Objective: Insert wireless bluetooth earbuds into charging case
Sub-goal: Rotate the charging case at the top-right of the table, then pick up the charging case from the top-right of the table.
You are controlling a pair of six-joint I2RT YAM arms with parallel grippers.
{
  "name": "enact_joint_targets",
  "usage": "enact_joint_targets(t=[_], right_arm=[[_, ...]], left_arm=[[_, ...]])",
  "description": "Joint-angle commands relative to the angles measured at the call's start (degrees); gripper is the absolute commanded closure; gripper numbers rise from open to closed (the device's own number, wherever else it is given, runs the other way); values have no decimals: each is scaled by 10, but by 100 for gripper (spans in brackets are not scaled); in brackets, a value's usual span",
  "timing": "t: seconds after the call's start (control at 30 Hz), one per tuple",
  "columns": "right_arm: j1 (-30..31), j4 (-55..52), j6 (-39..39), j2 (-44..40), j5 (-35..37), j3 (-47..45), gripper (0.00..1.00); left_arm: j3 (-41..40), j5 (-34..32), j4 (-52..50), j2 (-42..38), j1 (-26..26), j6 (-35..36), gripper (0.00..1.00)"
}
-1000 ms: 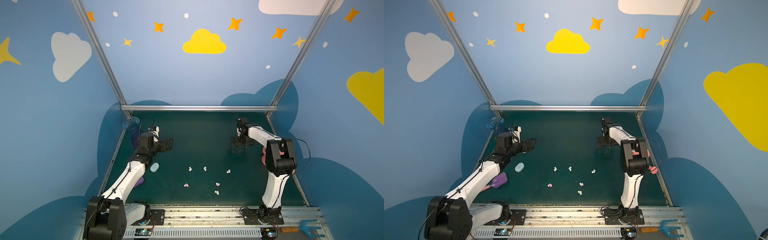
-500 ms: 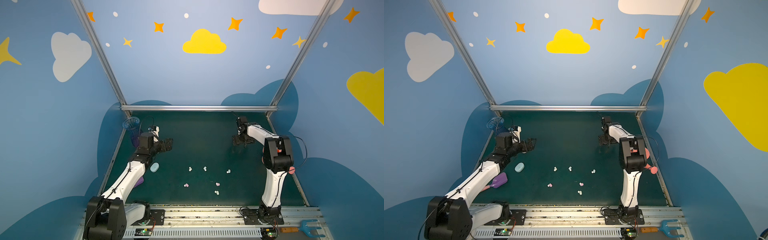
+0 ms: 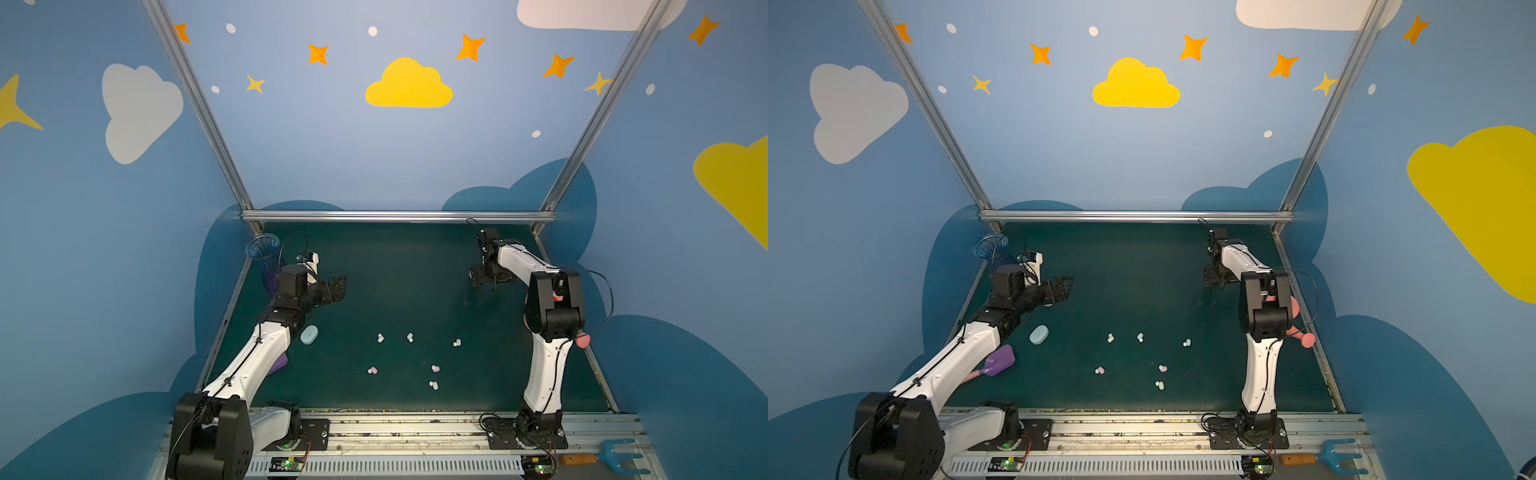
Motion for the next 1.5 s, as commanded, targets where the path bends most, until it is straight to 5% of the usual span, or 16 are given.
enact_joint_targets(t=[0.0, 0.33, 0.67, 1.47], right_arm=[[-3, -37, 7, 16, -4, 34, 3], [-7, -103, 101, -12, -133, 66, 3], [-8, -98, 275, 25, -141, 97, 3], [-10, -93, 323, 116, -175, 168, 5]], left_arm=[[17, 3, 8, 0, -1, 4, 0], [21, 17, 8, 8, -2, 6, 0], [23, 25, 7, 7, -2, 11, 0], [25, 31, 8, 10, -3, 11, 0]])
